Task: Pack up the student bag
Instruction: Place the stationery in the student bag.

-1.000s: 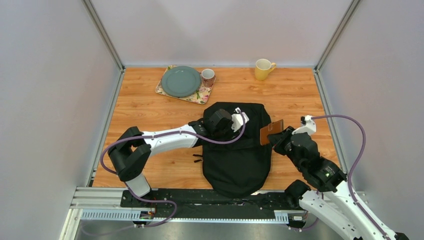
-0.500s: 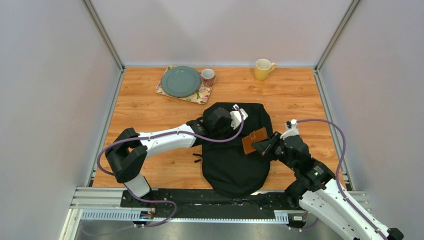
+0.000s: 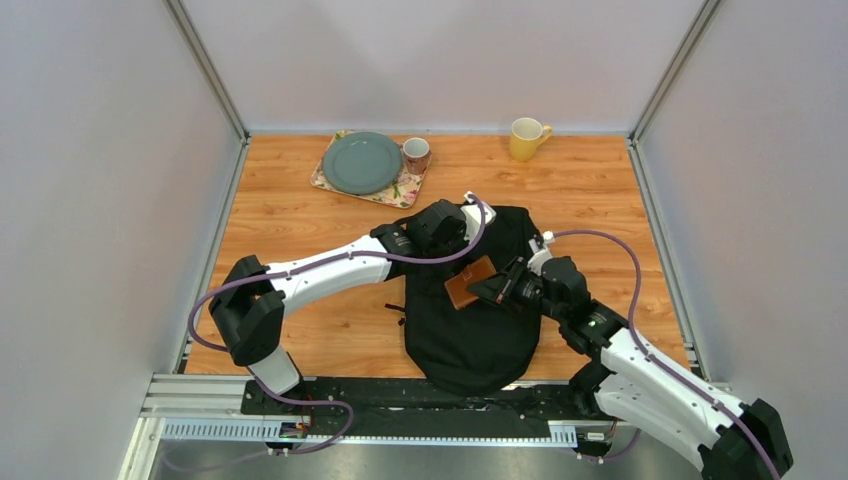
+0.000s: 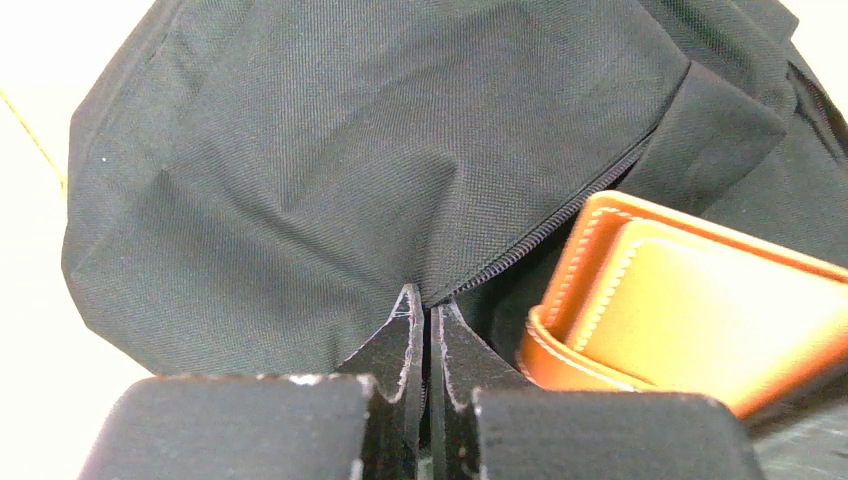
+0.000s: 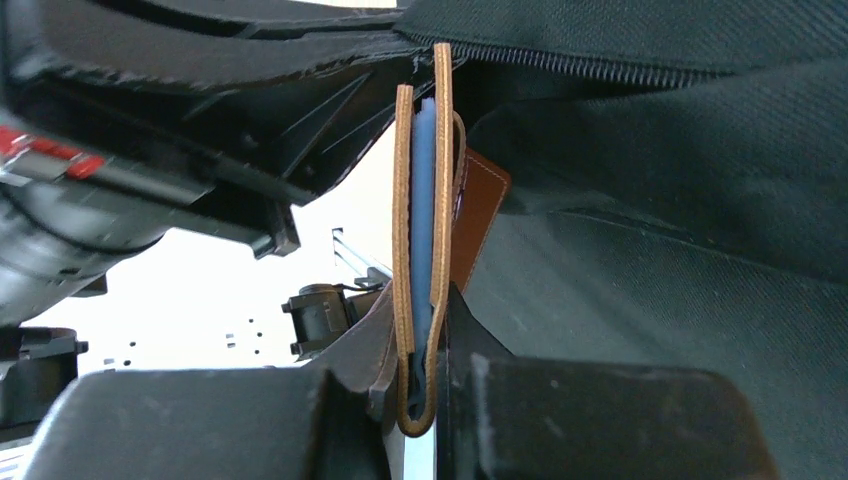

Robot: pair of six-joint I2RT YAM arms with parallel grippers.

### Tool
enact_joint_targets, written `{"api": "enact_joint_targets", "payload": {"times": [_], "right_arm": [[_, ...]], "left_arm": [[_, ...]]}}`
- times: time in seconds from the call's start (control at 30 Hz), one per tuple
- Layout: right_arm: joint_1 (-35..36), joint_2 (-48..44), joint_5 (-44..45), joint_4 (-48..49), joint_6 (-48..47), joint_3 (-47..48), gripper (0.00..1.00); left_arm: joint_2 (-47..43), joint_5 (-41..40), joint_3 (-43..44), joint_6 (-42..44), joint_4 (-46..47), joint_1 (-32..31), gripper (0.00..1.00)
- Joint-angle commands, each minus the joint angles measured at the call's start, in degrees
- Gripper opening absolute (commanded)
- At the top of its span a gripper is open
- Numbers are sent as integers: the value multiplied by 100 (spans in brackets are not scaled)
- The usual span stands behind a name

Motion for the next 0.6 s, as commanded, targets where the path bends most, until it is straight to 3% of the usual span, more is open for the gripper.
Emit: {"api": "enact_joint_targets", "payload": {"times": [0.0, 0.27, 0.47, 0.57], "right_arm": [[17, 582, -620, 1176, 596, -100, 0], [-264, 1312, -814, 1766, 843, -329, 0], [-379, 1769, -1753, 2065, 835, -128, 0], [-282, 1516, -1957, 2469, 799, -346, 0]], "left_arm": [[-298, 169, 426, -506, 22, -8, 0], [-535, 37, 312, -752, -58, -8, 0], [-598, -104, 267, -831, -49, 0, 0], [-527, -121, 399, -788, -119, 1, 0]]}}
